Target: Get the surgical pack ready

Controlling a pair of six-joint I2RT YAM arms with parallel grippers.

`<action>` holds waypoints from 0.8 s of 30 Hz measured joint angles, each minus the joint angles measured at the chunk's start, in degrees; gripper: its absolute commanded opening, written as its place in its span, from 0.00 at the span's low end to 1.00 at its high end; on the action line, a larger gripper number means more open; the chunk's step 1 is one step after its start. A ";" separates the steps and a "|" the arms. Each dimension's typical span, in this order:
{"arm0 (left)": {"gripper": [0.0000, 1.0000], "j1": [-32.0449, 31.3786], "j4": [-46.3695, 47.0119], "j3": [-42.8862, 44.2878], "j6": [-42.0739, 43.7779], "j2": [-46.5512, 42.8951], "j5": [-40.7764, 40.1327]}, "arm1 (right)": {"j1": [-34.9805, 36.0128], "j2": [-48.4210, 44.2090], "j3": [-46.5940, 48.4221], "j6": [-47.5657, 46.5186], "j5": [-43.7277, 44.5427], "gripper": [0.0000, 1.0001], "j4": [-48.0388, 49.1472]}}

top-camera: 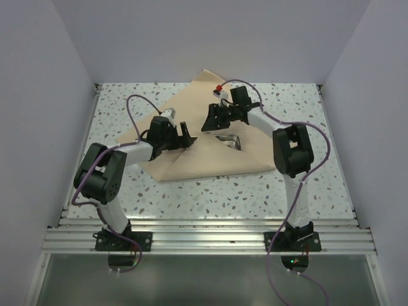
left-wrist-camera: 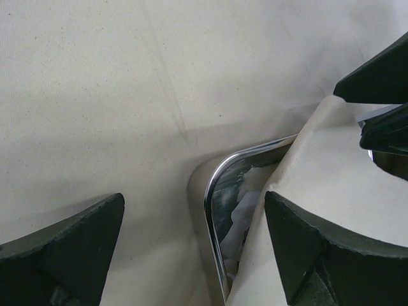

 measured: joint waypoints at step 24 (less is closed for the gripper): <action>0.95 -0.09 -0.07 0.42 0.02 0.00 0.00 | 0.04 3.13 5.99 -2.36 5.66 0.00 -8.46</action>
